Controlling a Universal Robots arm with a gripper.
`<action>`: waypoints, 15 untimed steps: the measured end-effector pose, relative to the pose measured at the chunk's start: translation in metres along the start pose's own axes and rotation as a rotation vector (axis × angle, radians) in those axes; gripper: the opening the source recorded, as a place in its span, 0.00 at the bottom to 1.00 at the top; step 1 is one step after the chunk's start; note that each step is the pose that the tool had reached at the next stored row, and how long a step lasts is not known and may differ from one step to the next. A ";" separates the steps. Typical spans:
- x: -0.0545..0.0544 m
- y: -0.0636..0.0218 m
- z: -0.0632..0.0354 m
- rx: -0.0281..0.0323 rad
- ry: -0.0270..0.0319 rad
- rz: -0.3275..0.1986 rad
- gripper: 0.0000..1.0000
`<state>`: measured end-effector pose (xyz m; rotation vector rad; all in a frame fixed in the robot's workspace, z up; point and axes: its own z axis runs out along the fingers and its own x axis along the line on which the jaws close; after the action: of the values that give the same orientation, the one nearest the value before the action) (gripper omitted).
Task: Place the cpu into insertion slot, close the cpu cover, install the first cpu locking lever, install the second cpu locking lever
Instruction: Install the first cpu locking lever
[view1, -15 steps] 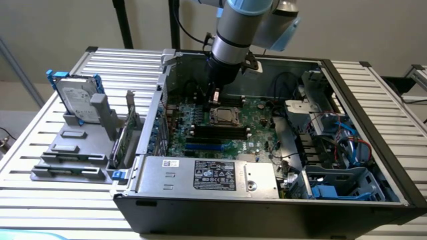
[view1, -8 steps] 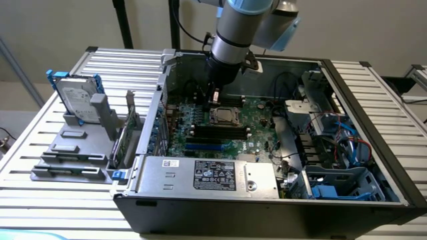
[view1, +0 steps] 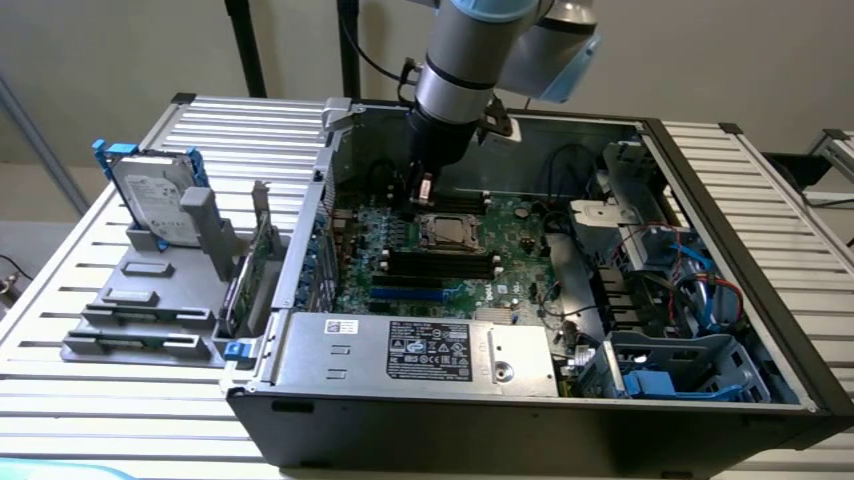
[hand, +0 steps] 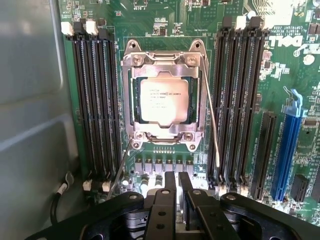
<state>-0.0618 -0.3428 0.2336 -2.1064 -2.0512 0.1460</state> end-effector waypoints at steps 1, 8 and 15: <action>0.000 -0.0016 -0.0002 -0.0002 0.0024 0.004 0.18; 0.000 -0.0089 -0.0012 -0.0028 0.0195 0.044 0.18; 0.000 -0.0113 -0.0007 -0.0064 0.0495 0.106 0.18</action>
<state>-0.0727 -0.3428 0.2366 -2.2005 -1.9158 0.1019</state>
